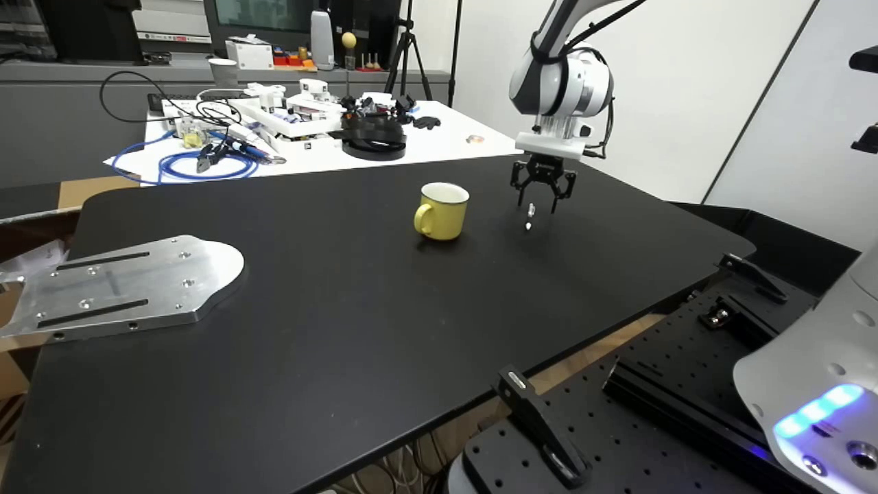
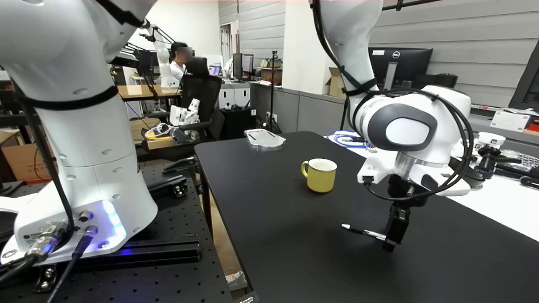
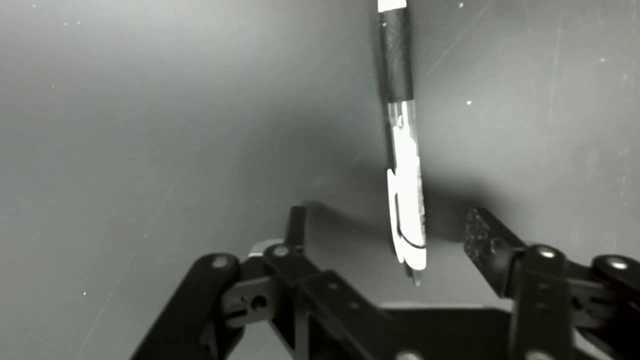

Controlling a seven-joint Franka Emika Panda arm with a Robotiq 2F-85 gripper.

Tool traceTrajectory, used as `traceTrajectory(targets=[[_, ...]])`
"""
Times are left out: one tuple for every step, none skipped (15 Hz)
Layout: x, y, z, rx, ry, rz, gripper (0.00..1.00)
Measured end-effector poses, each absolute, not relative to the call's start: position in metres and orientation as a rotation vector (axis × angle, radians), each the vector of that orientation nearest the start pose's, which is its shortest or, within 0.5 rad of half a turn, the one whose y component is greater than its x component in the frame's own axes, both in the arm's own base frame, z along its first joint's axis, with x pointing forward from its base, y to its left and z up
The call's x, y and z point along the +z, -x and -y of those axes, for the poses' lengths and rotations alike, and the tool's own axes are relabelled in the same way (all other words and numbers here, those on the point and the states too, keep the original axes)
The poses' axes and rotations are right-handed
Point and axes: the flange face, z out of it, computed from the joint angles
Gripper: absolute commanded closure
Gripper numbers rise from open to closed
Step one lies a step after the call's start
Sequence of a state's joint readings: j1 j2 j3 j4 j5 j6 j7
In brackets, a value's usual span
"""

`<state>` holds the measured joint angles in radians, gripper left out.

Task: Take the pen out of the yellow mug then put it back in the mug

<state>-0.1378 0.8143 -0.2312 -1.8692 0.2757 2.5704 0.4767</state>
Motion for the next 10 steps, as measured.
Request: traceTrajectory(targets=[[0.076, -0.568, 0.223, 0.117, 2.771, -1.556, 0.55], [0.075, -0.569, 0.222, 0.109, 2.771, -1.56, 0.61], [0.075, -0.572, 0.22, 0.103, 2.772, -1.559, 0.69], [0.076, -0.574, 0.217, 0.097, 2.773, -1.559, 0.75], [0.076, -0.576, 0.215, 0.091, 2.774, -1.559, 0.81], [0.077, -0.578, 0.213, 0.085, 2.774, -1.563, 0.89], [0.077, -0.579, 0.212, 0.081, 2.777, -1.567, 0.94], [0.078, -0.579, 0.212, 0.079, 2.779, -1.572, 0.98], [0.078, -0.579, 0.212, 0.079, 2.78, -1.581, 0.98], [0.078, -0.579, 0.212, 0.079, 2.78, -1.589, 0.95]])
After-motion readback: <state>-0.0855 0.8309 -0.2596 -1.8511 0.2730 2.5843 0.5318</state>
